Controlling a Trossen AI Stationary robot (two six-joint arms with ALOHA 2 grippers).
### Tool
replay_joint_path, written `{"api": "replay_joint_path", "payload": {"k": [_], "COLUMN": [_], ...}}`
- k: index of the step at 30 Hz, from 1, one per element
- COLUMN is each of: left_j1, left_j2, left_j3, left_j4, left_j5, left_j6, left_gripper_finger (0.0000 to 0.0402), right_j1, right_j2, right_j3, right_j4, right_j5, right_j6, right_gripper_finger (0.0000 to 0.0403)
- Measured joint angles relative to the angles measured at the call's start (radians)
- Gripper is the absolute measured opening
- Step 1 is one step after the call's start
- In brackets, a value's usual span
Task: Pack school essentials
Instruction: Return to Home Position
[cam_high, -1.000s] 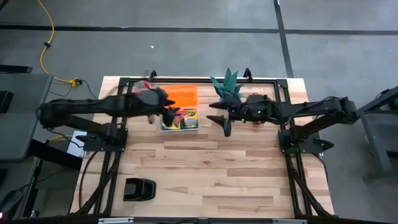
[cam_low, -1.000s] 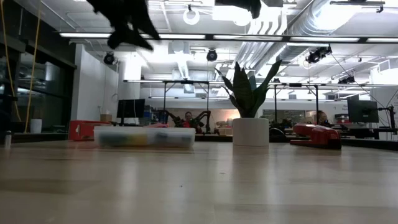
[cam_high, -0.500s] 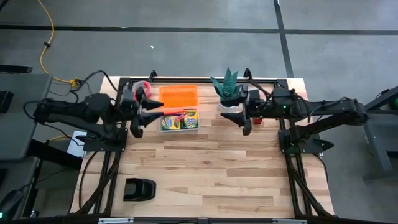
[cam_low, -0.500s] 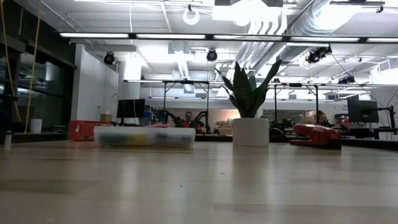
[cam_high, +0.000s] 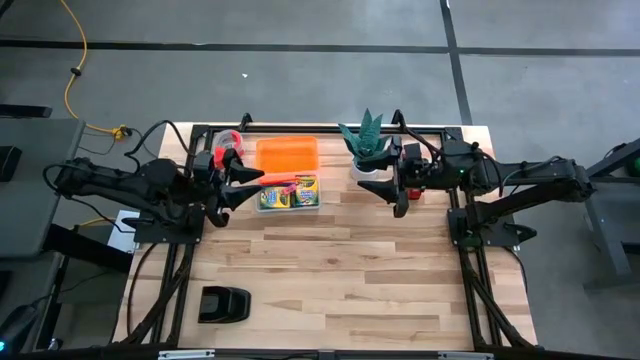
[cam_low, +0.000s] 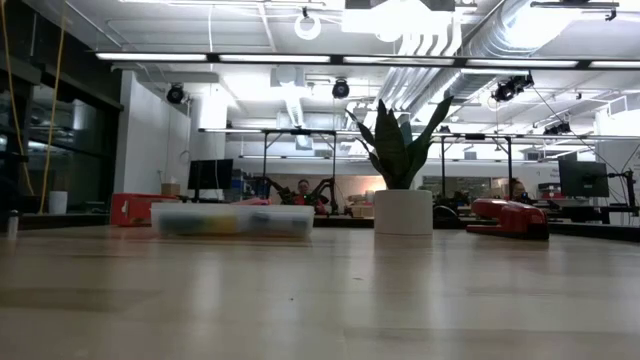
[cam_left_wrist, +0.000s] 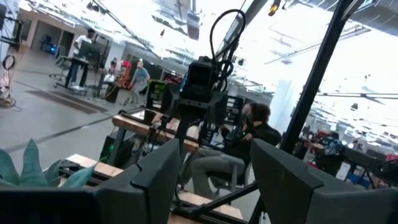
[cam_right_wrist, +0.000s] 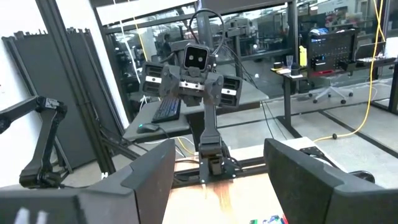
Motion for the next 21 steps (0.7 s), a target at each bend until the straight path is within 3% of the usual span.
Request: {"api": "replay_joint_path", "payload": {"k": [21], "left_j1": [0.016], "left_j2": [-0.001], "left_j3": [0.0], "left_j4": [-0.018], "left_j5": [-0.008], "left_j6": [0.064], "left_gripper_finger": [0.0188], "right_j1": [0.0], "right_j2": [0.0], "right_j3": [0.001], "right_j4": [0.0], "right_j5": [0.0], "right_j6": [0.004], "right_gripper_finger": [0.0238]}}
